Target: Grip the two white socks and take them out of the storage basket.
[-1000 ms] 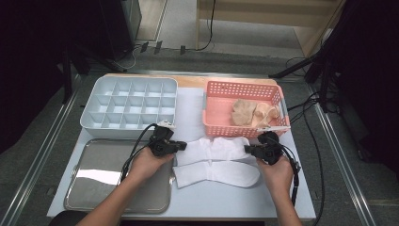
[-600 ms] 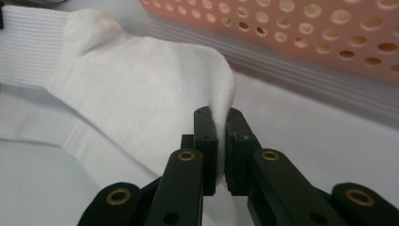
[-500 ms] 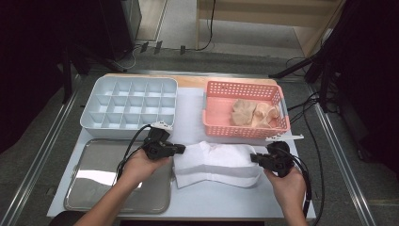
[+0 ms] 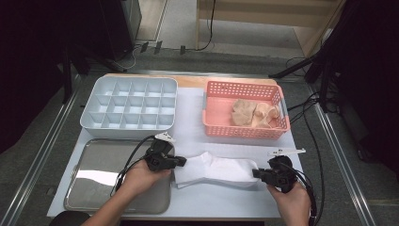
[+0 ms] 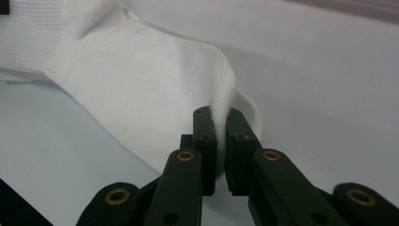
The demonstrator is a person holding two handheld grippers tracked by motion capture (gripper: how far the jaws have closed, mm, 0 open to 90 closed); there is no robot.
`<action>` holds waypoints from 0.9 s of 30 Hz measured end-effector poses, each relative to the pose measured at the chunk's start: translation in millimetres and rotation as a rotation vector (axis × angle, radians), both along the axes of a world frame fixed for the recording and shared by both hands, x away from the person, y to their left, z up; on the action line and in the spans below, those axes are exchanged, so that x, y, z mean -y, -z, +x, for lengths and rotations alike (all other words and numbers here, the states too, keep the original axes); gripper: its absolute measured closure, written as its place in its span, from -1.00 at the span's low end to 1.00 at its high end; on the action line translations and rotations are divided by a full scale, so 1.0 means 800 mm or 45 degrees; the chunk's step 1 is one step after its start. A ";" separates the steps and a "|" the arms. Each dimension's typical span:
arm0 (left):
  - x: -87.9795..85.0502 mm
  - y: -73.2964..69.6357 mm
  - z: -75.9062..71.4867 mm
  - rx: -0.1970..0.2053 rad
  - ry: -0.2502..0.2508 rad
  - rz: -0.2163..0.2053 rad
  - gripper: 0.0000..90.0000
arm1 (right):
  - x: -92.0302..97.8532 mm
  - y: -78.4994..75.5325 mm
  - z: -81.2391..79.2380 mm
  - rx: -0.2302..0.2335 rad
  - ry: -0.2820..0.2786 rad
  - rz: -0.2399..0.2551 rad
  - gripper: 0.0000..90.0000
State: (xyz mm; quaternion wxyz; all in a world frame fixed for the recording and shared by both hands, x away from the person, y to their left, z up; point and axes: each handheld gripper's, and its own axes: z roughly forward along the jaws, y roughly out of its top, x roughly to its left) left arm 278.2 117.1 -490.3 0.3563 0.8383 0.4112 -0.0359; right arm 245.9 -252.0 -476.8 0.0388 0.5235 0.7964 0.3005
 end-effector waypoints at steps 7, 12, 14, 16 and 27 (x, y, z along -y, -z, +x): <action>0.001 0.010 0.002 -0.017 0.001 0.030 0.91 | 0.003 0.006 0.005 0.009 0.009 -0.001 0.48; 0.001 0.012 0.004 -0.014 0.013 0.036 0.86 | 0.008 0.001 0.012 0.057 0.031 0.032 0.44; 0.003 0.013 0.004 -0.014 0.010 0.039 0.84 | 0.005 0.002 0.016 0.050 0.028 0.028 0.45; 0.003 0.013 0.004 -0.011 0.014 0.042 0.85 | 0.001 0.004 0.020 0.042 0.018 0.014 0.50; 0.005 0.011 0.002 0.012 0.007 0.043 0.92 | -0.001 0.002 0.024 0.004 0.002 -0.026 0.95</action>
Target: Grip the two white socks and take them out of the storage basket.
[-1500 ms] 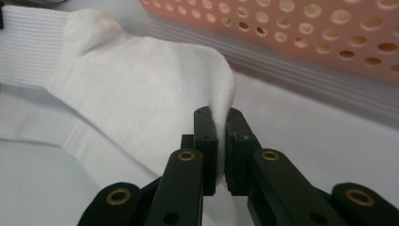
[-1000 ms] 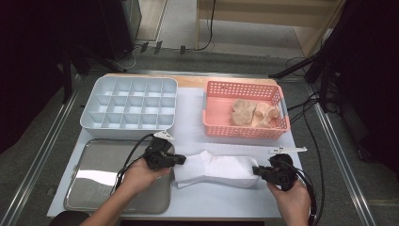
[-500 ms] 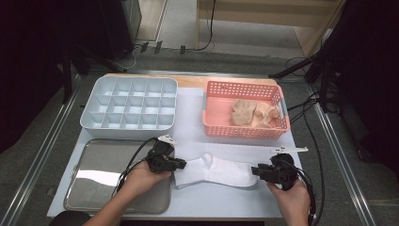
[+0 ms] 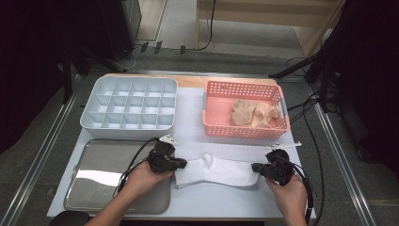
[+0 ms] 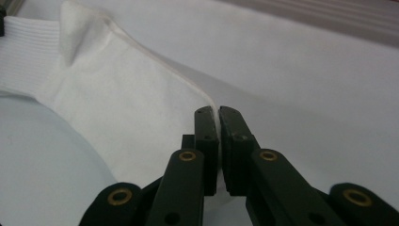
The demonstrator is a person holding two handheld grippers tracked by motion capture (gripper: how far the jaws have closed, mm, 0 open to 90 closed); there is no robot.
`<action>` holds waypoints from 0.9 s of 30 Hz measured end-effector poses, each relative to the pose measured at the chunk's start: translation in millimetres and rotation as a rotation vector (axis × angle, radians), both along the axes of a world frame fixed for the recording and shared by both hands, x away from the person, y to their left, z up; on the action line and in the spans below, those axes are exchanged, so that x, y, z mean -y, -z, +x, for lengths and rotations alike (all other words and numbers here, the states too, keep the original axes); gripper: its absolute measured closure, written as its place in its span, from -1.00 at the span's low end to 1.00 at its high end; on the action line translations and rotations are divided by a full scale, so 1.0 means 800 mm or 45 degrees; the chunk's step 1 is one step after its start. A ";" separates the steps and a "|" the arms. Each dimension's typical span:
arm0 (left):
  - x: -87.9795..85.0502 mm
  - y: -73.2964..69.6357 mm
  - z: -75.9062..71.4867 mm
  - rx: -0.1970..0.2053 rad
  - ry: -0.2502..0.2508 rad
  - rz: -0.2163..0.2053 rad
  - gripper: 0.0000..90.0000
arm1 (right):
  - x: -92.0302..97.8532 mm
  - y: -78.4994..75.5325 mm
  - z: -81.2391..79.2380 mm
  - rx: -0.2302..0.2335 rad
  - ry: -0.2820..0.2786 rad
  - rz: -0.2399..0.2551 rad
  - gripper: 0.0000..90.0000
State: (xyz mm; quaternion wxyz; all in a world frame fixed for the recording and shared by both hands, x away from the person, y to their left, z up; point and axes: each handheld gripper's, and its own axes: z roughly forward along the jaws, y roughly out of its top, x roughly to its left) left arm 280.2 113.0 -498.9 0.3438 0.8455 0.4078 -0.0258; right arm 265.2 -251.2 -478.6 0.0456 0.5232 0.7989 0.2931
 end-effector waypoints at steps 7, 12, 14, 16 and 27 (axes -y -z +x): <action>0.001 0.002 -0.002 0.001 0.011 0.044 0.94 | 0.011 0.003 -0.005 -0.025 0.016 -0.030 0.95; -0.001 0.001 -0.003 0.011 0.034 0.026 0.73 | 0.008 0.008 -0.004 -0.023 -0.008 -0.040 0.83; -0.002 0.001 -0.001 0.019 0.032 0.002 0.55 | 0.005 0.009 -0.004 -0.013 -0.018 -0.033 0.66; -0.002 0.001 -0.001 0.037 0.033 0.009 0.45 | 0.004 0.009 -0.004 0.007 -0.017 -0.040 0.58; 0.003 0.013 0.001 0.031 0.036 0.076 0.28 | 0.019 0.006 -0.007 0.067 0.043 -0.006 0.32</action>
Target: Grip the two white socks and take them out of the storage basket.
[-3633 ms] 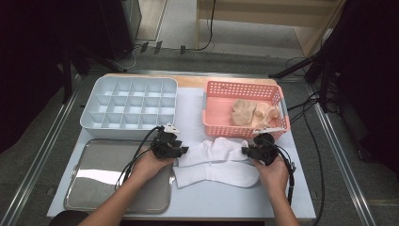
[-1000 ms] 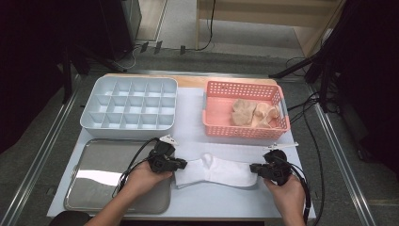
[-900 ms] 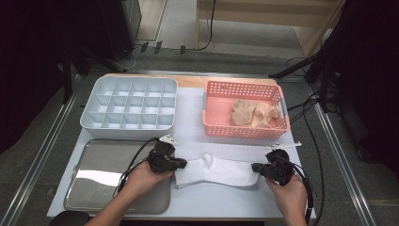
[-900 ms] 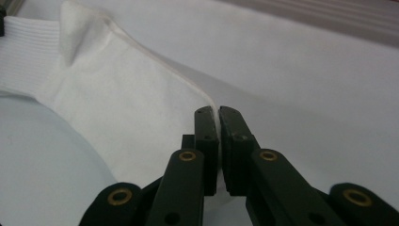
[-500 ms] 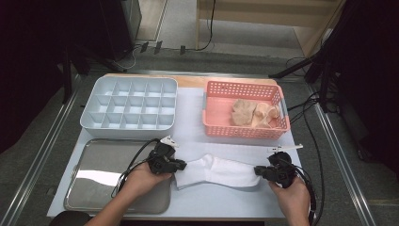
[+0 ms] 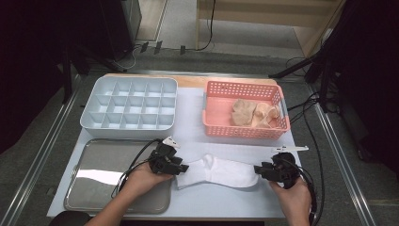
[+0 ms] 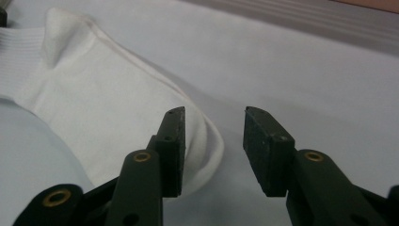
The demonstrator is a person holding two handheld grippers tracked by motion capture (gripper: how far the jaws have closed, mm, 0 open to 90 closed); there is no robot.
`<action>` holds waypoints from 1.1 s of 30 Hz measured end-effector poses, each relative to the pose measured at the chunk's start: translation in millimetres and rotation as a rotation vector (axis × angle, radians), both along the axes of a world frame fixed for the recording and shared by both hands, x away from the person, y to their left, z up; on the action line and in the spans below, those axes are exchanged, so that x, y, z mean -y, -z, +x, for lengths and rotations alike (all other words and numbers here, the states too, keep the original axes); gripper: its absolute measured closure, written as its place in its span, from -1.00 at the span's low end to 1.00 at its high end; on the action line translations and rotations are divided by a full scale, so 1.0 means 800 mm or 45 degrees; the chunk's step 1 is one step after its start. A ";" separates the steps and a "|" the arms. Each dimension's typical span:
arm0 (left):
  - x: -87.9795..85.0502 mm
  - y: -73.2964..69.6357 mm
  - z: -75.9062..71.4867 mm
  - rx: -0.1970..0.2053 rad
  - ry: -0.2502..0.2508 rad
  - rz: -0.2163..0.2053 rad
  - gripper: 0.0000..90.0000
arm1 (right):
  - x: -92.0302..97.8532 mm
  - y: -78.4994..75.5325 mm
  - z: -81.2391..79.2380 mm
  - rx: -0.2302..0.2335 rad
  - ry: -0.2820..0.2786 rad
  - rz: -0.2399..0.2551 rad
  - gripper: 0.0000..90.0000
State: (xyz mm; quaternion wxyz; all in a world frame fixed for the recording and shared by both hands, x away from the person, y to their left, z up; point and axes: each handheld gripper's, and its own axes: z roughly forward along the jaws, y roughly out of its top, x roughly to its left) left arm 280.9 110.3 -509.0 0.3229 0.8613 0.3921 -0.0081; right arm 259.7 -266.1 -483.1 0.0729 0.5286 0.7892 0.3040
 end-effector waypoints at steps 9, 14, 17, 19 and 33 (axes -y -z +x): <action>0.005 0.003 -0.005 0.013 0.034 -0.014 0.43 | -0.007 0.017 0.003 -0.100 -0.025 -0.003 0.33; 0.010 0.004 -0.006 -0.001 0.050 -0.017 0.74 | -0.015 0.021 0.004 -0.106 -0.055 -0.024 0.58; 0.011 0.003 -0.005 -0.007 0.042 -0.017 0.83 | -0.016 0.022 0.006 -0.129 -0.063 -0.009 0.82; 0.011 0.000 -0.002 0.010 0.030 -0.019 0.85 | -0.017 0.019 0.007 -0.144 -0.058 -0.007 0.87; 0.004 -0.022 0.036 0.092 -0.038 -0.083 0.87 | -0.006 -0.002 0.033 -0.002 -0.010 0.005 0.91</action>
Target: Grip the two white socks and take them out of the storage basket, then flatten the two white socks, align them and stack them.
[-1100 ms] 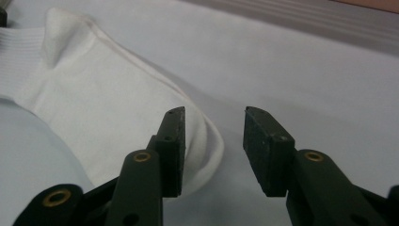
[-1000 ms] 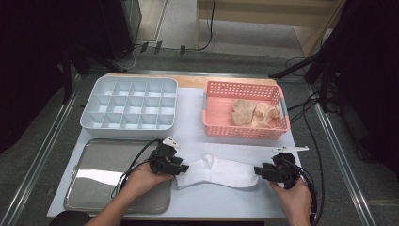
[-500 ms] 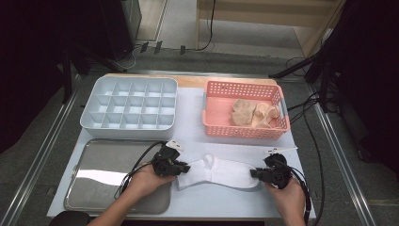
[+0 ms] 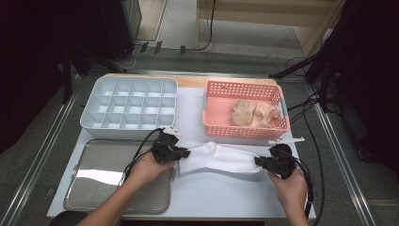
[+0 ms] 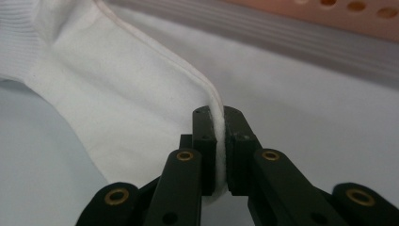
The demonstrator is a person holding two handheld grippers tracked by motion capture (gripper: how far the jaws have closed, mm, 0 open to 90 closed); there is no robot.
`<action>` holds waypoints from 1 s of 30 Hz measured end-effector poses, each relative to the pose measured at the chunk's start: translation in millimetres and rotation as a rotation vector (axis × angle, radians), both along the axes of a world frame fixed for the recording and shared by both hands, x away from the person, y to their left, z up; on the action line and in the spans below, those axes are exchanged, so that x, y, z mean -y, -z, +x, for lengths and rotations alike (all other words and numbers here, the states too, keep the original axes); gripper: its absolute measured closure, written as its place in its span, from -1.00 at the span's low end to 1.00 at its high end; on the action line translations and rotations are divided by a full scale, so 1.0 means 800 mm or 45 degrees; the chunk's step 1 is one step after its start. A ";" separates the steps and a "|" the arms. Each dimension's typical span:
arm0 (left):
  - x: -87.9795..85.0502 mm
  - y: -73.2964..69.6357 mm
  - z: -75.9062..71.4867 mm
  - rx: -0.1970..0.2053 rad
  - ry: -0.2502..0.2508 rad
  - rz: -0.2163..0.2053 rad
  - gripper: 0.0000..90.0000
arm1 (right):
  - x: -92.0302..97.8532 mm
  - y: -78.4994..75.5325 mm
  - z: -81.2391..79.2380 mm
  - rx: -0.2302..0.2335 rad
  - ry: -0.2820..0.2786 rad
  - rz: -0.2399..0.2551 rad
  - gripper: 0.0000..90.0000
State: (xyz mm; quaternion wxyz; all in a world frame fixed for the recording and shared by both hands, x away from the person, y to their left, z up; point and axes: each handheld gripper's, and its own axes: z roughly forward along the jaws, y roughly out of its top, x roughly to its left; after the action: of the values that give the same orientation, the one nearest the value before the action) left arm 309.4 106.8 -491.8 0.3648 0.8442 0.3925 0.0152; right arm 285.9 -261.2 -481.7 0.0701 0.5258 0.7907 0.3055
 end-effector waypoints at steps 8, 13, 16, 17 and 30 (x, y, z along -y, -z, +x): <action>-0.007 0.010 0.017 0.002 -0.044 -0.053 0.87 | 0.006 0.003 0.026 0.004 0.008 0.011 0.93; -0.007 0.015 0.018 -0.002 -0.023 -0.044 0.82 | -0.002 0.001 0.027 0.014 -0.015 0.027 0.93; -0.009 0.014 0.017 0.003 -0.031 -0.069 0.74 | -0.007 0.003 0.028 0.012 -0.029 0.016 0.92; -0.010 0.013 0.017 0.006 -0.023 -0.065 0.71 | -0.007 0.003 0.028 0.008 -0.027 0.020 0.92; -0.005 -0.006 0.008 0.036 -0.044 -0.082 0.31 | -0.002 0.002 0.026 -0.003 -0.042 0.062 0.92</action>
State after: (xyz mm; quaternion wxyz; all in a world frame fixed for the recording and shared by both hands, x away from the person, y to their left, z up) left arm 315.5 111.1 -487.4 0.3968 0.8249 0.4021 0.0207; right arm 307.0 -259.7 -483.6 0.0515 0.5144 0.7918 0.3252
